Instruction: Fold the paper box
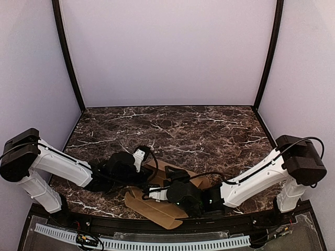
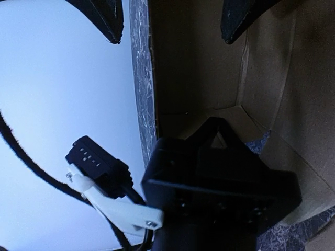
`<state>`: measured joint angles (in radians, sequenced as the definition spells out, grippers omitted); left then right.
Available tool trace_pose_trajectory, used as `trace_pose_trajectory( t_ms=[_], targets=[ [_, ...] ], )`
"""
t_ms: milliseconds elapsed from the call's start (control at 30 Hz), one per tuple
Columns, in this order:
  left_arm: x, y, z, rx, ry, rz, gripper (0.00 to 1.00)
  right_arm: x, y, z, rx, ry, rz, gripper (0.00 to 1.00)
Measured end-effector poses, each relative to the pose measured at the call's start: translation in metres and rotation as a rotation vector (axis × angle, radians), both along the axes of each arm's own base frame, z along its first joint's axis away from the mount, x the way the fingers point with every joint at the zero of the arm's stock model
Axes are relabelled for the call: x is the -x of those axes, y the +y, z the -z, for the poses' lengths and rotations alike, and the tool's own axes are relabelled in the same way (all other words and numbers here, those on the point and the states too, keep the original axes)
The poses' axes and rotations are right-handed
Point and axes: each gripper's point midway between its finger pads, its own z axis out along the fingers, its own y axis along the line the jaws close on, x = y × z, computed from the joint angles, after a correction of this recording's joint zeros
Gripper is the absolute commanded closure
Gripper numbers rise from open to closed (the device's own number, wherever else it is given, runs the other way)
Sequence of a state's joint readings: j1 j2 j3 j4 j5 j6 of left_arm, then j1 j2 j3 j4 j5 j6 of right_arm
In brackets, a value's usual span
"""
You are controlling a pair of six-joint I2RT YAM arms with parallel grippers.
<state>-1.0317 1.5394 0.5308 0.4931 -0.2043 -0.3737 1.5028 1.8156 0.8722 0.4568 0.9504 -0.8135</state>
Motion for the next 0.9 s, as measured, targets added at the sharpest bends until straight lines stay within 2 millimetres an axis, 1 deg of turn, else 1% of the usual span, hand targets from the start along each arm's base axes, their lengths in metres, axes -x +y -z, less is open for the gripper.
trace_pose_trajectory(
  t_ms=[167, 233, 367, 467, 633, 733, 800, 900],
  targets=[
    [-0.005, -0.004, -0.008, -0.01, -0.037, 0.009, 0.99, 0.008, -0.001, -0.032, -0.104, 0.064, -0.015, 0.25],
    [-0.008, -0.006, -0.011, -0.025, -0.056, 0.016, 0.99, 0.013, -0.002, -0.051, -0.168, 0.115, -0.032, 0.23],
    [-0.013, -0.011, -0.021, -0.051, -0.103, 0.04, 0.99, 0.023, -0.005, -0.083, -0.286, 0.224, -0.065, 0.21],
    [-0.017, -0.016, -0.028, -0.07, -0.139, 0.056, 0.99, 0.031, -0.011, -0.1, -0.353, 0.306, -0.083, 0.19],
    [-0.02, -0.021, -0.026, -0.126, -0.184, 0.106, 0.99, 0.039, -0.029, -0.11, -0.418, 0.405, -0.08, 0.18],
    [-0.018, -0.023, -0.021, -0.16, -0.202, 0.151, 0.99, 0.037, -0.043, -0.112, -0.466, 0.46, -0.062, 0.2],
    [-0.015, -0.026, -0.019, -0.173, -0.215, 0.193, 0.99, 0.032, -0.052, -0.111, -0.51, 0.509, -0.042, 0.21],
    [-0.011, -0.034, -0.02, -0.165, -0.234, 0.252, 0.99, 0.015, -0.061, -0.11, -0.577, 0.572, 0.005, 0.25]
  ],
)
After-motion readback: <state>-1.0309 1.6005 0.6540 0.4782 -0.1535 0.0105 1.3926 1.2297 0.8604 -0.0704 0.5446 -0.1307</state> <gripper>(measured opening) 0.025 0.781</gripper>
